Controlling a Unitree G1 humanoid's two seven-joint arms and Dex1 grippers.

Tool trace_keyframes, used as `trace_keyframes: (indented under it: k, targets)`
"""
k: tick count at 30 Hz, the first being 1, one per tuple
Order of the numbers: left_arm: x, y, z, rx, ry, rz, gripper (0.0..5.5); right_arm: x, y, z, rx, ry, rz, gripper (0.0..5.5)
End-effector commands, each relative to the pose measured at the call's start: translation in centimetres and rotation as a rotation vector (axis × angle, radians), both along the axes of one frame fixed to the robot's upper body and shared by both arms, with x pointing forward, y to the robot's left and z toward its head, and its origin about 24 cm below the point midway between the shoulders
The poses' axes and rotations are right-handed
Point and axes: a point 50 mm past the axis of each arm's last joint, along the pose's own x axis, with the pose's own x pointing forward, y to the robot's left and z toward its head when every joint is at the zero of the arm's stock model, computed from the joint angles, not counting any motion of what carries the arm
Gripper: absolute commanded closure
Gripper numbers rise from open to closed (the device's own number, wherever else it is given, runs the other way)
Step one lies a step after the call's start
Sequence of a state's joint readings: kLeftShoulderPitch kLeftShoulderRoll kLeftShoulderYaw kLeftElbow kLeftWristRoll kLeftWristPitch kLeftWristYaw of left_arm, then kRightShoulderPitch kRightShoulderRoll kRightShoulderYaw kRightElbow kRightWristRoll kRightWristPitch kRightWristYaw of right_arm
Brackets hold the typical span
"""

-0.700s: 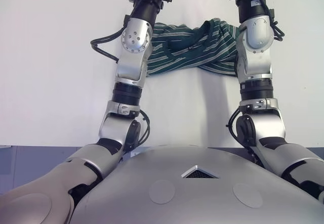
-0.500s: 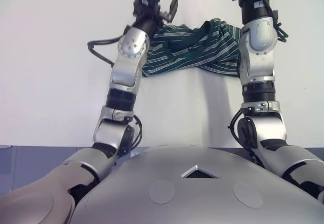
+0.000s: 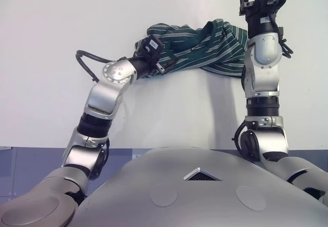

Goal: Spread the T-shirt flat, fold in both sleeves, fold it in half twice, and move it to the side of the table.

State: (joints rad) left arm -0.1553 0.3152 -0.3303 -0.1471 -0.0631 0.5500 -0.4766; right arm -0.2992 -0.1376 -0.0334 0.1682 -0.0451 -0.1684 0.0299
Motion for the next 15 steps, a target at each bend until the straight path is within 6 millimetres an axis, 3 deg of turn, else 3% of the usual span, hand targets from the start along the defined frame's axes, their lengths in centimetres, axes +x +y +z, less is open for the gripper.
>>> trace_keyframes:
  k: [1, 4, 15]
  targets:
    - [1.0, 0.2, 0.7, 0.038, -0.068, 0.029, 2.01, -0.2, 0.1, -0.1, -0.007, 0.012, 0.008, 2.83]
    - [0.9, 0.3, 0.4, 0.022, -0.047, 0.026, 2.05, -0.2, 0.1, 0.0, -0.009, 0.013, 0.008, 2.83]
    - [0.5, 0.0, -0.9, -0.006, 0.011, 0.036, 4.04, 0.0, 0.3, 0.1, -0.007, 0.007, 0.01, 2.83]
